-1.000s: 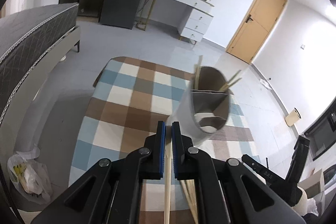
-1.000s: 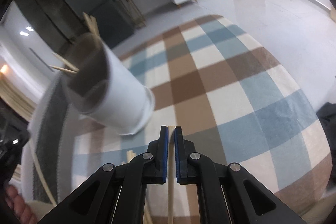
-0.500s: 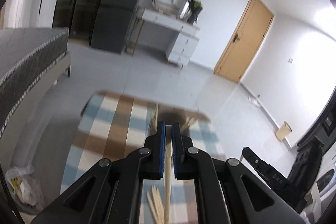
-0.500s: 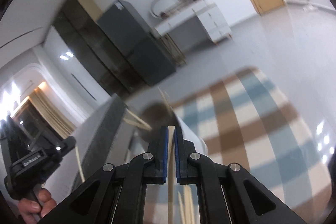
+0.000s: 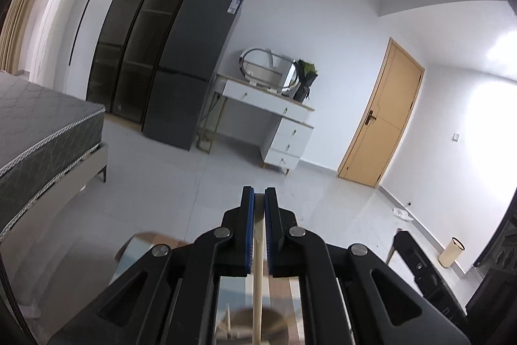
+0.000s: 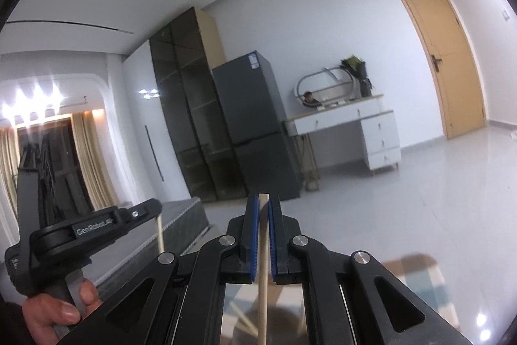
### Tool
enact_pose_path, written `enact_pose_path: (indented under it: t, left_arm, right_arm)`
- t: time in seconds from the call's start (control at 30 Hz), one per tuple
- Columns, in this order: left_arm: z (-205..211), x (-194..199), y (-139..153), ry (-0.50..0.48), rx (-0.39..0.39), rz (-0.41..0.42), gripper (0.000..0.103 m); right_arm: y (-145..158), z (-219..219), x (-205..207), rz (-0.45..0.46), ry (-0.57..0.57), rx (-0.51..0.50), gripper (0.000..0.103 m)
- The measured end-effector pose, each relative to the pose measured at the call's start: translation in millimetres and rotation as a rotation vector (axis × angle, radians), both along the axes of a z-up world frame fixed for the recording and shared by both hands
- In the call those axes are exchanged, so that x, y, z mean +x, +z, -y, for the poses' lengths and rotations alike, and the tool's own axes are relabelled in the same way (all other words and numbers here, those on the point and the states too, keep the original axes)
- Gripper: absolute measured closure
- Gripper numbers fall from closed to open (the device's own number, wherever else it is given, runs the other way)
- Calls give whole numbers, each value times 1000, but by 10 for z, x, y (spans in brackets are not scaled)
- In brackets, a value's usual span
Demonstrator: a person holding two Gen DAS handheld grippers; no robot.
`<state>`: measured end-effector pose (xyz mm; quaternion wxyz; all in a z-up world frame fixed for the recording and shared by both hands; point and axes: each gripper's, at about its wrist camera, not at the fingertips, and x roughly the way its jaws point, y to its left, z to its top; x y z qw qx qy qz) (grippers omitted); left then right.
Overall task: Organize utensils
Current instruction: 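Lift both held chopsticks and carry them over the utensil holder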
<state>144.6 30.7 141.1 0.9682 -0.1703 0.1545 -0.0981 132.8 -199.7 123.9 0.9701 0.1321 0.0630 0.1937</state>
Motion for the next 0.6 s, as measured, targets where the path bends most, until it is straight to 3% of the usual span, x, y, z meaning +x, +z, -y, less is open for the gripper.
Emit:
enact_pose_path:
  t: [0.3, 0.6]
  left_arm:
    - [-3, 540, -371, -53, -11, 14, 101]
    - [54, 490, -580, -69, -27, -3, 101]
  right_arm:
    - [-331, -80, 618, 11, -17, 70, 98]
    - [-629, -111, 632, 18, -74, 68, 98]
